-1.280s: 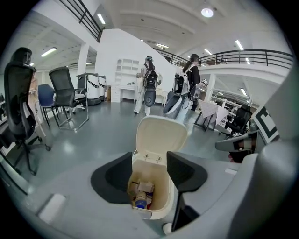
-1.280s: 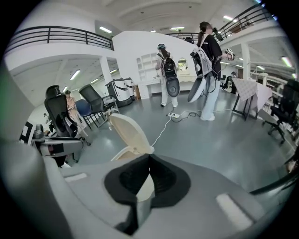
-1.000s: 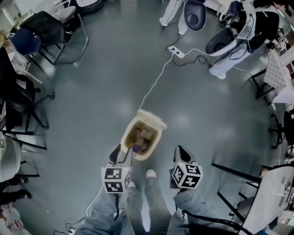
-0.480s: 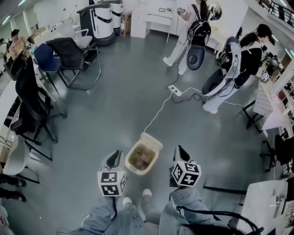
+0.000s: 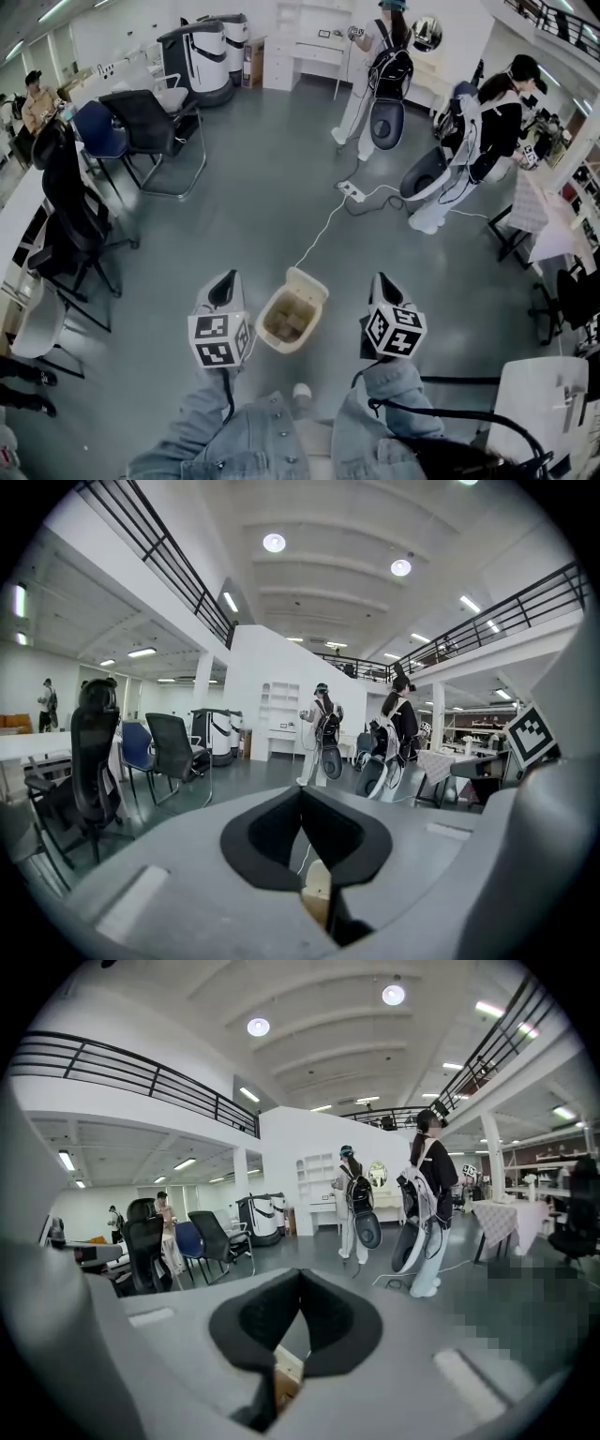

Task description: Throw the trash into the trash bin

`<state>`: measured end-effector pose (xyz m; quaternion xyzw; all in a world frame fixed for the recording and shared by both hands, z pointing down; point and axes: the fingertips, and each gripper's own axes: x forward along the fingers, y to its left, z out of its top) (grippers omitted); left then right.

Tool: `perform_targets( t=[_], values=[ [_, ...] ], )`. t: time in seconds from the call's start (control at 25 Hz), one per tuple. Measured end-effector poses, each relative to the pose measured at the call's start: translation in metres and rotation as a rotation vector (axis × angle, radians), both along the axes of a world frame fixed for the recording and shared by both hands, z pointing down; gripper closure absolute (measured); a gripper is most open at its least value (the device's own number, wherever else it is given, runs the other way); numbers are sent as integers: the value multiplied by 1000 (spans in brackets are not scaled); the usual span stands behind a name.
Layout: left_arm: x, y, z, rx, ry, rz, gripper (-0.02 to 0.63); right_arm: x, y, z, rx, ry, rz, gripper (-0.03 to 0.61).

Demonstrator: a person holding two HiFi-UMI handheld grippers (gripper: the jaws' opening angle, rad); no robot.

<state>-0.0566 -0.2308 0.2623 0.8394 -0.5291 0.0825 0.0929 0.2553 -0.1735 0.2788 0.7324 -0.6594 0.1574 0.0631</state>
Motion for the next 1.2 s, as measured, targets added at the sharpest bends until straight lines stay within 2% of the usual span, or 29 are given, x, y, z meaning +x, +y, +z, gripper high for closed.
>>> perform_targets(
  t=[0.12,0.36,0.88,1.2],
  values=[
    [-7,-5,-9,31,-9,-18,604,18,9,-8,14,11,39,575],
    [-15,-6,-8,34,-26,-50,604,42,26,-8,11,17,93,575],
    [3,-5,-7,34,-46,-41,604,40,24,-7,-12,81,75,575],
    [1,-13,-8,37,-44,-43,604,33,17,-10,-11,102,65,575]
  ],
)
